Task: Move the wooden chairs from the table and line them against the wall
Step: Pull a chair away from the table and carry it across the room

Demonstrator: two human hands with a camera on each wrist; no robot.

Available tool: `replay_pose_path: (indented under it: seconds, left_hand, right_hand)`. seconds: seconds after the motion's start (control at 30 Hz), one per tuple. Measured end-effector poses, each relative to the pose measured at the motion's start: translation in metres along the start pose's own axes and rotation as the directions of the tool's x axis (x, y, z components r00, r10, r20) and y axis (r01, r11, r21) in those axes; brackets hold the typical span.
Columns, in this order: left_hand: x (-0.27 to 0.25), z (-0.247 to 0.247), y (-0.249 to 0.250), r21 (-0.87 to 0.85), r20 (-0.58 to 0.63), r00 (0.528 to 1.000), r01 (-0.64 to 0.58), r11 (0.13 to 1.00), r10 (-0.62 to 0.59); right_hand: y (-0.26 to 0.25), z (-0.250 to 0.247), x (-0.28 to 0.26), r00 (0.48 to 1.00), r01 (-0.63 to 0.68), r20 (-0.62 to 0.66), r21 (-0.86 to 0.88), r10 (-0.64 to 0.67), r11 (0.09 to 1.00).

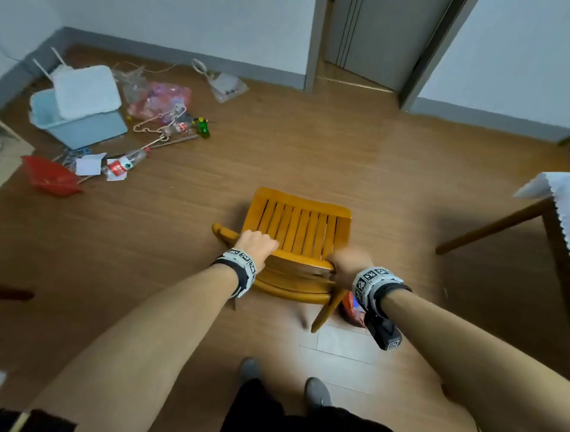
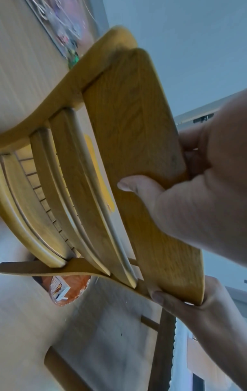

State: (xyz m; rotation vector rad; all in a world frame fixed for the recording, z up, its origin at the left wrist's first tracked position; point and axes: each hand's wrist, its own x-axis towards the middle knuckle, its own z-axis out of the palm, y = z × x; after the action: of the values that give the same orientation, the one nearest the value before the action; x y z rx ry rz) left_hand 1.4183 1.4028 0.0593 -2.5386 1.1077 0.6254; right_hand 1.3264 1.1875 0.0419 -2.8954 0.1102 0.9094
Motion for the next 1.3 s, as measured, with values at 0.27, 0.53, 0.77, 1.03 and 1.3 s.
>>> replay_pose_path:
  seconds: [0.27,0.53,0.77,1.03,1.3]
  left_hand:
    - [0.113,-0.056,-0.075,0.138,-0.018,0.992,-0.123,0.983,0.127]
    - [0.223,-0.116,-0.126,0.294,0.089,0.965,-0.262,0.919,0.247]
    - [0.33,-0.198,-0.166,0.364,0.027,0.918,-0.377,0.852,0.395]
    - [0.467,-0.307,-0.187,0.585,0.028,0.694,-0.595,0.552,0.719]
    - [0.543,-0.338,-0.194,0.591,0.087,0.532,-0.708,0.386,0.842]
  right_hand:
    - [0.012,-0.049,0.082,0.992,-0.115,-0.042,0.081,0.118,0.99]
    - [0.034,-0.11,0.168,0.995,-0.098,0.043,0.077,0.095,0.992]
    - [0.079,-0.183,0.231,0.97,-0.242,0.007,0.149,0.244,0.959]
    - [0.135,-0.255,0.29,0.814,-0.515,-0.087,0.348,0.574,0.783]
    - [0.134,-0.275,0.318,0.652,-0.663,-0.012,0.477,0.758,0.577]
